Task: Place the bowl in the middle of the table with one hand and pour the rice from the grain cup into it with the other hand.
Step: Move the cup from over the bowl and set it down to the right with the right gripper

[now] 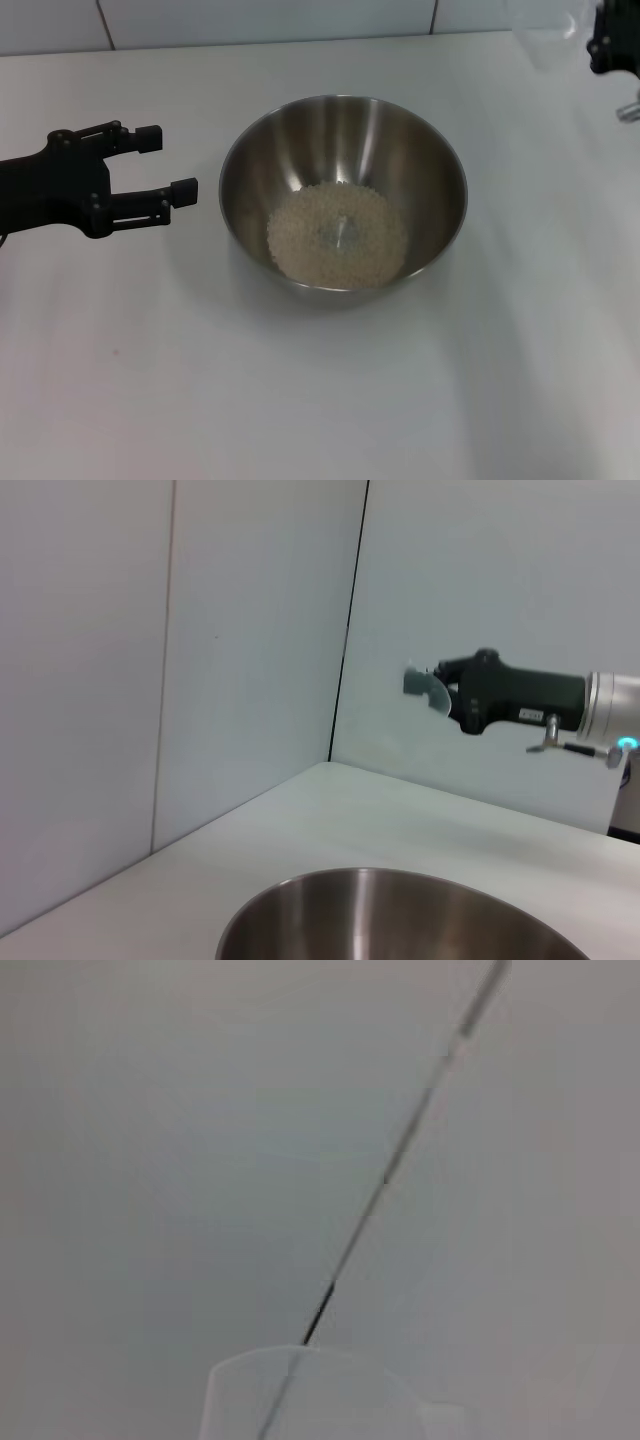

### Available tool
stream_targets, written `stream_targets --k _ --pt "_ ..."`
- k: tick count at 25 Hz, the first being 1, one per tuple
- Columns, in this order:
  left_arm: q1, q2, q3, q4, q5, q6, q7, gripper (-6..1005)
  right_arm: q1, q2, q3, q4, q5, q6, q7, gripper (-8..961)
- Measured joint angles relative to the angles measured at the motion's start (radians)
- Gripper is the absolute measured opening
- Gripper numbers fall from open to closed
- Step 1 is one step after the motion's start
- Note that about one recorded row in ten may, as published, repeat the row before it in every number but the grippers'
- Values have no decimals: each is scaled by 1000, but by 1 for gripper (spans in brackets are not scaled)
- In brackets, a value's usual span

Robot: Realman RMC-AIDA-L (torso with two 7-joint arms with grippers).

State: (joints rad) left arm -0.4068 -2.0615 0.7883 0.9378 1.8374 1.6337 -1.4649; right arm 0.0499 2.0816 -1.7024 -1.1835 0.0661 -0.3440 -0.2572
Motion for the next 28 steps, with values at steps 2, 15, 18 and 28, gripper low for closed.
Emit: stream_targets --k 2,15,18,28 --pt "-1 0 1 1 0 0 0 829 1 -1 0 40 3 -25 68 16" --pt "-2 -2 5 3 -3 11 0 829 17 -5 -7 211 -3 -139 442 16" --pt "-2 -2 5 3 -3 13 0 829 19 -5 -1 214 -2 -103 509 16" --pt "-1 -2 5 2 -3 23 0 829 49 -6 -5 225 2 24 551 17"
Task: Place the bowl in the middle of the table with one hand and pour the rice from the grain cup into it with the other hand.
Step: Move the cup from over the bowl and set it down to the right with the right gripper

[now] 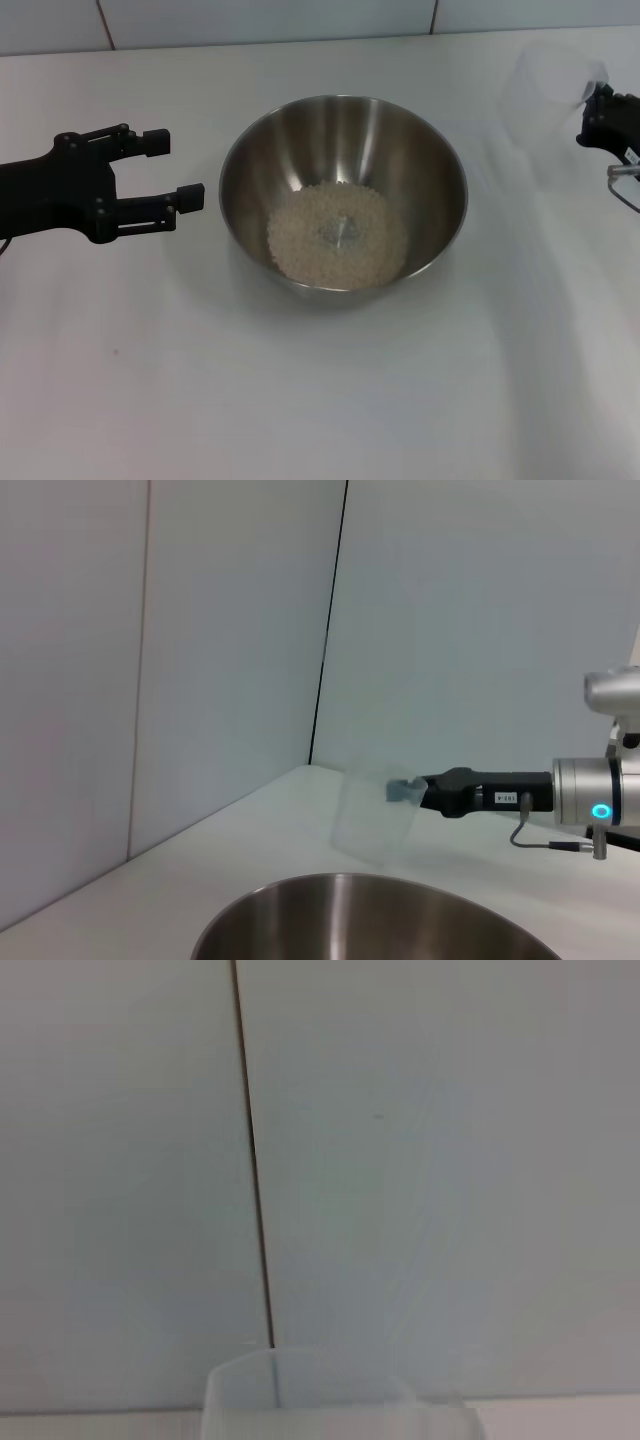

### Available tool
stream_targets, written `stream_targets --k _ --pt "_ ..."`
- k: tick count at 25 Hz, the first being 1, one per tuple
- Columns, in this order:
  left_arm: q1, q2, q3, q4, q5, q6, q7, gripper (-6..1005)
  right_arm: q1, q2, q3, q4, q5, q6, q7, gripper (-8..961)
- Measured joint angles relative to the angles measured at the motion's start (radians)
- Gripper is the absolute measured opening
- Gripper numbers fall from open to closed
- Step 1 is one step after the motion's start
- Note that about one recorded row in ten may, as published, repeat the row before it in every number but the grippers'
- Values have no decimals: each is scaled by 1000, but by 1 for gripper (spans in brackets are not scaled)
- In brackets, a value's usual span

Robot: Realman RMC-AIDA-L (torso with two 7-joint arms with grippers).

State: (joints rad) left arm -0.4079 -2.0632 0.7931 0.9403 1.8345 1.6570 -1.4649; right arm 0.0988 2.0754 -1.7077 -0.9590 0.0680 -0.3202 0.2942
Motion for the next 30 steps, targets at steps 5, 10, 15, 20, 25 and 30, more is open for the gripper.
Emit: stream_targets --k 5,10,15,20,25,30 --pt "0 0 0 0 0 0 0 829 18 0 5 8 2 73 0 17" --pt "-1 0 0 0 0 0 0 829 39 0 4 42 3 82 1 17" --pt "-2 0 0 0 0 -1 0 829 43 0 -2 51 6 86 1 17" --pt "-2 0 0 0 0 -1 0 829 47 0 -3 55 6 98 1 18" --pt "-3 0 0 0 0 0 0 829 68 0 -3 90 6 99 2 18" --pt "-3 0 0 0 0 0 0 829 84 0 -3 117 6 99 2 18"
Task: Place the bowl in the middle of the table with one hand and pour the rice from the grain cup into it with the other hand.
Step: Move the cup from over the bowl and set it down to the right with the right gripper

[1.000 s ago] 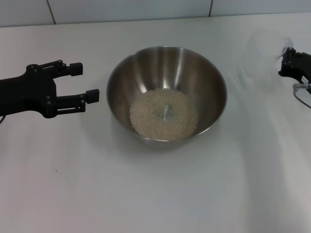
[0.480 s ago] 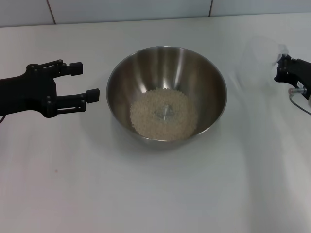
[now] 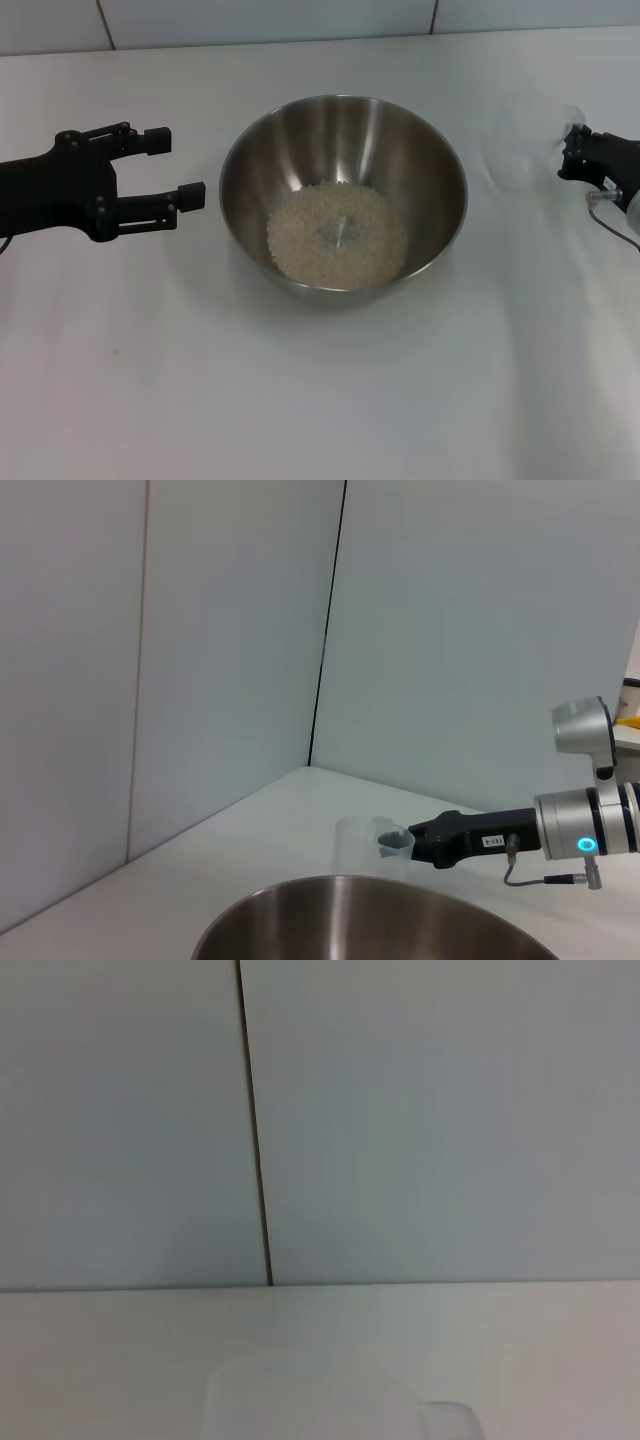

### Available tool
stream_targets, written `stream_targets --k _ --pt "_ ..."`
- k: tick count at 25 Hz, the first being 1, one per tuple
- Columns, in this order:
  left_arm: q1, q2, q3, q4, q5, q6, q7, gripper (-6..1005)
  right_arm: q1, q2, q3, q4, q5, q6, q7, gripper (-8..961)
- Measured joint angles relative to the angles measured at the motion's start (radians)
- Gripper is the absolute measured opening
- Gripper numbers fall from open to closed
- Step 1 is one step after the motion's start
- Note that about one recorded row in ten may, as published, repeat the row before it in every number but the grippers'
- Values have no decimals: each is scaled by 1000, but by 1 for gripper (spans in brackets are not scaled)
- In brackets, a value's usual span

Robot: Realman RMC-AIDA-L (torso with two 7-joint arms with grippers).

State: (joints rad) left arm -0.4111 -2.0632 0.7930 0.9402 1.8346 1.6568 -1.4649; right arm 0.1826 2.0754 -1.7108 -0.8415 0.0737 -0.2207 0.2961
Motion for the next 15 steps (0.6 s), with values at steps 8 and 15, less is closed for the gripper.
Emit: stream_targets --k 8,15 --pt "0 0 0 0 0 2 0 829 2 0 0 1 -4 0 0 18" --pt "0 0 0 4 0 3 0 829 3 0 -2 1 -7 0 -3 19"
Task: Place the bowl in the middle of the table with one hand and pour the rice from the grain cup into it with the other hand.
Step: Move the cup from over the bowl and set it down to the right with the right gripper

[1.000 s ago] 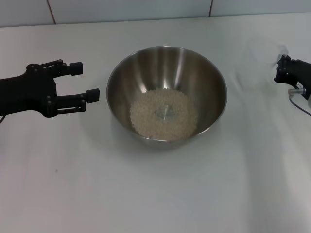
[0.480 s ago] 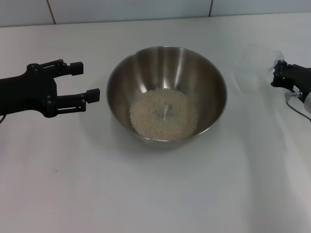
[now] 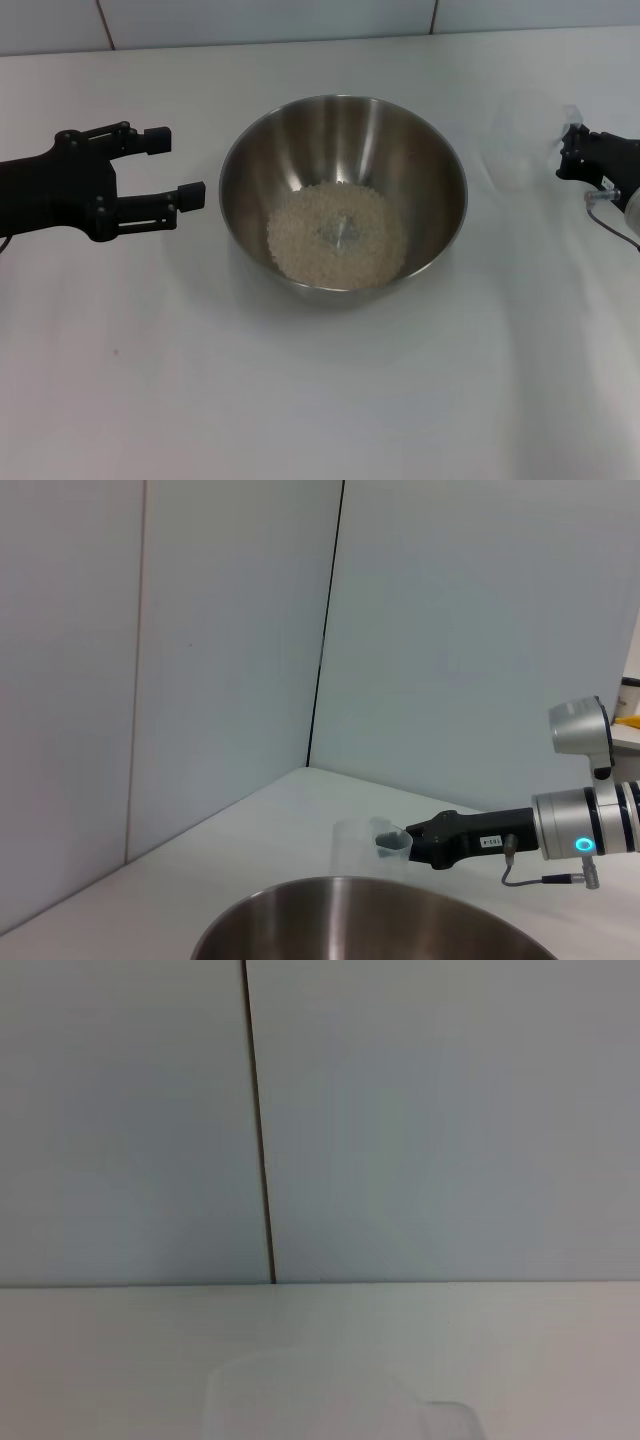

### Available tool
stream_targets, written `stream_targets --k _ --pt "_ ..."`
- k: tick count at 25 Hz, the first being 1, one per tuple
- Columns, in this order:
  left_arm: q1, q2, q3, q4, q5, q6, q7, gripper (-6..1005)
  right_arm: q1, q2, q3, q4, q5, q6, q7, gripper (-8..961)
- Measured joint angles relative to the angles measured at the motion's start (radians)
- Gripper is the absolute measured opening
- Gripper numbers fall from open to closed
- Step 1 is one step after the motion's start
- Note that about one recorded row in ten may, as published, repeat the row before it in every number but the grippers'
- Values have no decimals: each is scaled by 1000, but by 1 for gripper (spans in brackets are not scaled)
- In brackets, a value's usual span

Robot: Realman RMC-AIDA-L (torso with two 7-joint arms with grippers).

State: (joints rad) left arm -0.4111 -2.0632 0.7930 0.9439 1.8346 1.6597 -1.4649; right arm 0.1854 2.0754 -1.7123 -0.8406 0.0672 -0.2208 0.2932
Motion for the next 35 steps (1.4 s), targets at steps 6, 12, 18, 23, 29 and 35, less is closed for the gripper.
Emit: stream_targets --k 6,12,18,23,29,35 --pt "0 -1 0 5 0 2 -1 829 -3 0 -8 0 -3 0 -8 19" --pt "-1 -2 0 6 0 2 0 829 -8 -1 -13 -1 -4 -1 -9 59" --pt "-1 -2 0 6 0 2 0 829 -34 -1 -13 -8 -4 -23 -10 95" --pt "-4 -2 0 6 0 2 -1 829 -63 2 -18 -17 -4 -47 -10 131" --pt "-5 -1 0 7 0 2 -1 829 -116 4 -37 -36 -4 -126 -11 166" --pt "0 -1 0 4 0 2 -1 829 -172 5 -67 -44 -4 -219 -10 171"
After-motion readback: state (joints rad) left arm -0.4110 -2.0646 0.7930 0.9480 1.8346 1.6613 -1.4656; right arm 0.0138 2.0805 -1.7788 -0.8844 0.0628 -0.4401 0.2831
